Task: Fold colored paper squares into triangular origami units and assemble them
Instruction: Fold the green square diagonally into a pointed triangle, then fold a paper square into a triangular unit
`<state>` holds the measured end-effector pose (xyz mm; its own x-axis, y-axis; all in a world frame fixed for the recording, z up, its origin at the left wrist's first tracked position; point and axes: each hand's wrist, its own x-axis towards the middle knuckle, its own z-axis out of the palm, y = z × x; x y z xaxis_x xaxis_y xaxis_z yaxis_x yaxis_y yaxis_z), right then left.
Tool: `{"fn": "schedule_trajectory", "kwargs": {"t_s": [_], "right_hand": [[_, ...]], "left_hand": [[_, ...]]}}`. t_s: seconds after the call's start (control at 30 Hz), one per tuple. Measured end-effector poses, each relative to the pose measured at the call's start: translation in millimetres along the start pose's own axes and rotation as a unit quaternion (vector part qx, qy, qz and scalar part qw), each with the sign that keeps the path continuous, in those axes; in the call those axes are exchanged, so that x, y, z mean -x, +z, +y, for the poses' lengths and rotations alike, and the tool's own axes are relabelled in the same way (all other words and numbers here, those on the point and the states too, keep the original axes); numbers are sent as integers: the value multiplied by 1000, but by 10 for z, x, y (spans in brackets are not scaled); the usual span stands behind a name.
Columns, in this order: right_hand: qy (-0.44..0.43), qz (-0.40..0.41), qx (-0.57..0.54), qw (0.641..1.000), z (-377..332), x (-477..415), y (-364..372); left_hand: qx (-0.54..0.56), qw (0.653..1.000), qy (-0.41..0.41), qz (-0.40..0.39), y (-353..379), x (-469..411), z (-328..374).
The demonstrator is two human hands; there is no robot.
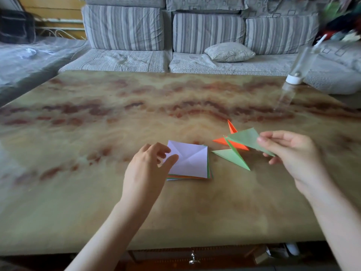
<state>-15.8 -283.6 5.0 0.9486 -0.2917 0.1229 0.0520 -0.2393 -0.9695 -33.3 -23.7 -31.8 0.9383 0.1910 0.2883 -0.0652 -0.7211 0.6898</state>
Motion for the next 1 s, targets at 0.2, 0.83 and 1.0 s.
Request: {"fn": "schedule_trajectory", "kwargs": {"t_s": [0.2, 0.83, 1.0], "right_hand": [[-26, 6, 172, 985, 290, -72, 162], [-141, 23, 360, 922, 337, -77, 301], [-233, 29, 160, 959, 15, 20, 286]], "left_hand": [[-61, 998, -19, -12, 72, -25, -50], [46, 998, 18, -27, 29, -90, -37], [169, 984, -31, -45, -69, -125, 35]]}}
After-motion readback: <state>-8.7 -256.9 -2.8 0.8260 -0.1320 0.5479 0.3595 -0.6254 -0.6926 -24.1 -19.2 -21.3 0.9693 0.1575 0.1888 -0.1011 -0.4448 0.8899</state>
